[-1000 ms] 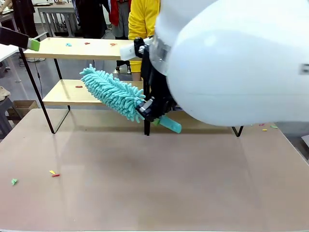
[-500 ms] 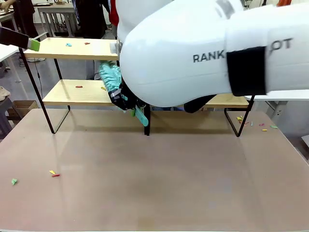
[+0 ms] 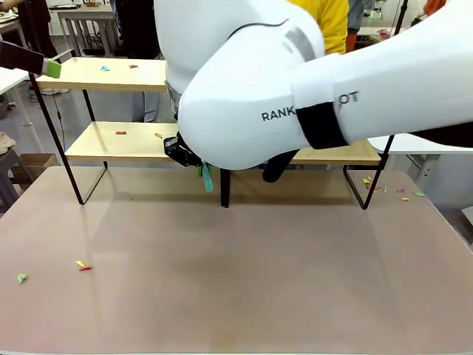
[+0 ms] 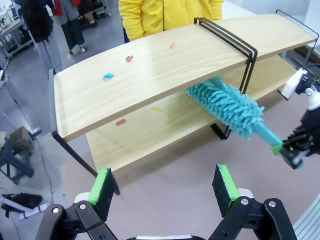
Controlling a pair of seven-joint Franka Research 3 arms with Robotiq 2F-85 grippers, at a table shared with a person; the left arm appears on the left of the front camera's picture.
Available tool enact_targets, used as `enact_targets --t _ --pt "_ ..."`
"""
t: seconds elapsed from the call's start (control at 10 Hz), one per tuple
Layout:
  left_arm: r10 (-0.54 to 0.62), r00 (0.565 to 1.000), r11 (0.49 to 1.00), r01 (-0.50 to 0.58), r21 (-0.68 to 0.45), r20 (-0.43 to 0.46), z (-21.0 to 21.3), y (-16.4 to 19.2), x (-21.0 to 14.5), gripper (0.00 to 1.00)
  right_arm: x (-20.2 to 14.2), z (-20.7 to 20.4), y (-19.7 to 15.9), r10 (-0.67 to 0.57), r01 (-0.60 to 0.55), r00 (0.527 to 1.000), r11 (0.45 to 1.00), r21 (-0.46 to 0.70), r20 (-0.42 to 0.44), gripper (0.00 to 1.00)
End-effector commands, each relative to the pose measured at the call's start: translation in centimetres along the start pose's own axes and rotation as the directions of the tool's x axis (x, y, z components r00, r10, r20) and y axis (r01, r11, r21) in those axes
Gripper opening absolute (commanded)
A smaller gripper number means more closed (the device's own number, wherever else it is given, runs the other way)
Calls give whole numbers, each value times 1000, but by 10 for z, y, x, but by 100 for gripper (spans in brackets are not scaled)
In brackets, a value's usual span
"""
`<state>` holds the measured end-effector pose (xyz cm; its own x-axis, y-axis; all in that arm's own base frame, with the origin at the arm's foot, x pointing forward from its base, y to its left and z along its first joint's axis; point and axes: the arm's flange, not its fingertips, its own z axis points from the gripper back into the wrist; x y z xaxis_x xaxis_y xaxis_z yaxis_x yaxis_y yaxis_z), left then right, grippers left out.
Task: Clean the shelves.
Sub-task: Clean another randomly selected level of the Shelf with the Duster.
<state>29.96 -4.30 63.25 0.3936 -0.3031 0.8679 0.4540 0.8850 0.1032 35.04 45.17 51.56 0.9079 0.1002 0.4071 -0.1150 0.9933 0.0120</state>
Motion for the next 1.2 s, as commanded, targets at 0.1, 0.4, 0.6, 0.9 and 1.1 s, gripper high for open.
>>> enact_targets --t 0.1,0.4,0.6,0.9,1.1 --pt "0 1000 1000 0 6 4 0 0 -1 100 20 -15 17 -59 59 998 998 -21 2 13" --pt "0 1000 1000 0 6 4 0 0 -1 100 35 -29 18 -61 61 998 998 19 -20 13" --pt "0 1000 1000 0 6 4 0 0 -1 100 40 -28 29 -23 26 999 997 69 -34 13" --pt "0 1000 1000 0 6 4 0 0 -1 100 43 -31 55 71 -57 994 985 160 -87 13" --pt "0 1000 1000 0 6 4 0 0 -1 100 46 -33 76 144 -120 984 971 209 -107 13"
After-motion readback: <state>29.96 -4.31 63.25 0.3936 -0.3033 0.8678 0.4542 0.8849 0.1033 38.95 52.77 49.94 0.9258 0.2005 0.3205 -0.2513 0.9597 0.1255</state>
